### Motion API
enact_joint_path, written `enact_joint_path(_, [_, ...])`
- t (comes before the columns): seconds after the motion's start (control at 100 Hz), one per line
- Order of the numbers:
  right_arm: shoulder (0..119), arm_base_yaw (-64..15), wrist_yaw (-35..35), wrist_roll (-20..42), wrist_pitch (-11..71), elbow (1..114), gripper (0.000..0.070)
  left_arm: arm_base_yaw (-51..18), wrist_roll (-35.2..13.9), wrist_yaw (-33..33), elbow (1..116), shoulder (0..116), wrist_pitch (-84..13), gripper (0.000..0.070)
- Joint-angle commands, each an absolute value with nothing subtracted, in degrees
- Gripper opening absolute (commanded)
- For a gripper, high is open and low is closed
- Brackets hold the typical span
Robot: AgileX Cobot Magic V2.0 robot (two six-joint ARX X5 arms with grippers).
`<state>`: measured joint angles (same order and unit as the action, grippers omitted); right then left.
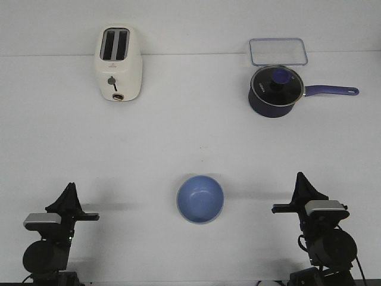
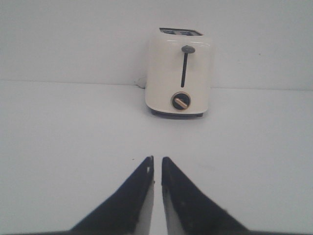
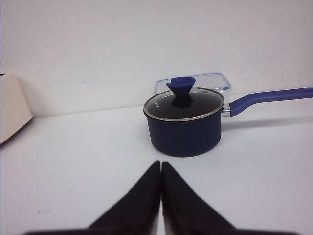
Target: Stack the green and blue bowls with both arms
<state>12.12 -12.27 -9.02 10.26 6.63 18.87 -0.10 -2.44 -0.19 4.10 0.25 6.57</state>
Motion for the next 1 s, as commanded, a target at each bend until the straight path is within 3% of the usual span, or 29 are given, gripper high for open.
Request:
enact_joint_path(0.0, [12.0,-12.4,-9.1,9.5,6.0,18.8,0.0000,0.4,-2.2,0.0,3.2,0.2,7.8,0.0015])
enact_joint_path(0.99, [12.0,-12.4,-9.1,9.5,6.0,18.8,0.0000,0.7,-2.4,0.0,0.8,0.2,8.7,0.0015])
